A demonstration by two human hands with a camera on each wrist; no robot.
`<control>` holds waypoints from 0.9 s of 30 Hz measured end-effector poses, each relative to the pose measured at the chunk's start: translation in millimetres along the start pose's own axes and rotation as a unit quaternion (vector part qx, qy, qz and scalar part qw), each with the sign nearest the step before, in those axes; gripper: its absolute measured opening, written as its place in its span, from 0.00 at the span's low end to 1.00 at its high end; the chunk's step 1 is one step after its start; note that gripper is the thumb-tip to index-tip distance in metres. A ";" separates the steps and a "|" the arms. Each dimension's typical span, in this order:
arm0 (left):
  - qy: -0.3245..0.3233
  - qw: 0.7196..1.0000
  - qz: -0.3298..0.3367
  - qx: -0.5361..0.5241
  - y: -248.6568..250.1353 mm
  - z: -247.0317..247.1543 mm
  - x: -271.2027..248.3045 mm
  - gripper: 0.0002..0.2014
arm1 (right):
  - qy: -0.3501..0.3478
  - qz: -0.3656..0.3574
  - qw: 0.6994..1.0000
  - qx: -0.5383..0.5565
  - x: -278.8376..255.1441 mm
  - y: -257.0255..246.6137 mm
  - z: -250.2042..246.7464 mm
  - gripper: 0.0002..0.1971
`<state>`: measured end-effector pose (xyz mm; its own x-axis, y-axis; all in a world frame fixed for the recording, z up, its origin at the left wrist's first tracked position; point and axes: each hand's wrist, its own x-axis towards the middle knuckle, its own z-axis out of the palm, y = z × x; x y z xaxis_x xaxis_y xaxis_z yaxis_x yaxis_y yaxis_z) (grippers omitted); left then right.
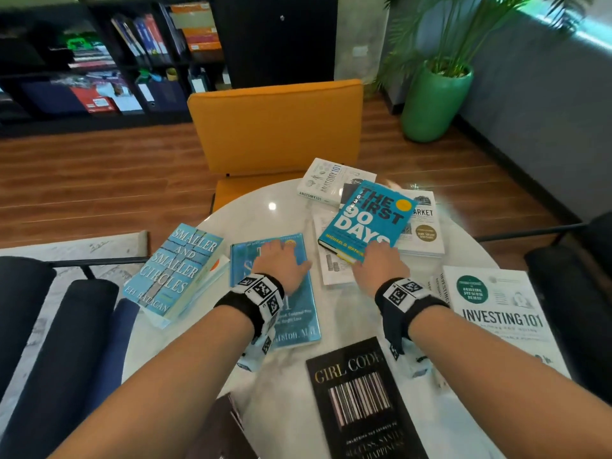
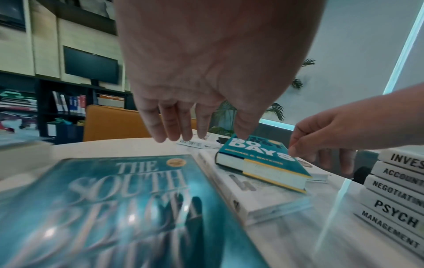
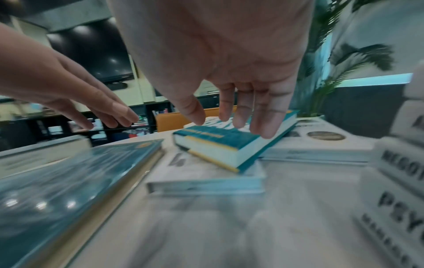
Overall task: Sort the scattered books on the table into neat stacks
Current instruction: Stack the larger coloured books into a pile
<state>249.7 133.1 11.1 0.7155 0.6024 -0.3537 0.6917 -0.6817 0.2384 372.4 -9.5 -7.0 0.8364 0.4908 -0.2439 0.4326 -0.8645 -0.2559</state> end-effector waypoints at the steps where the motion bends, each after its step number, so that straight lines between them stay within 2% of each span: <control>1: -0.006 1.000 0.019 -0.008 13.2 -1.4 11.2 0.31 | 0.005 0.020 1.000 0.006 9.5 4.8 -4.9 0.21; 3: -0.025 0.999 0.042 -0.019 35.9 1.4 35.2 0.29 | 0.003 0.059 0.998 0.024 24.7 14.4 -10.1 0.23; 7: -0.046 0.997 0.030 -0.048 59.1 17.0 78.7 0.27 | -0.025 0.106 0.989 0.095 45.2 28.5 -0.8 0.27; 11: -0.067 0.995 0.011 -0.072 68.3 29.8 97.7 0.30 | -0.042 0.128 0.974 0.184 54.7 31.7 18.8 0.35; 14: -0.048 0.996 -0.002 -0.071 69.2 36.7 99.9 0.31 | -0.028 0.158 0.957 0.243 57.0 32.7 29.7 0.40; 18: -0.042 0.993 0.008 -0.112 66.2 40.7 88.3 0.27 | -0.025 0.185 0.951 0.245 56.1 35.2 30.5 0.33; 21: -0.051 0.987 0.019 -0.154 58.7 36.2 71.5 0.26 | -0.025 0.171 0.951 0.258 46.6 33.6 22.8 0.24; 24: -0.043 0.984 0.013 -0.171 42.0 30.0 47.9 0.26 | -0.026 0.124 0.956 0.265 28.9 24.8 15.7 0.18; 27: -0.041 0.984 0.003 -0.174 18.3 21.5 18.9 0.26 | -0.058 0.065 0.961 0.264 4.4 8.9 10.6 0.17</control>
<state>273.8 123.1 -10.7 0.7198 0.5536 -0.4189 0.6886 -0.4929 0.5319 376.4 -13.8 -20.3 0.8153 0.4174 -0.4013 0.0701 -0.7591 -0.6471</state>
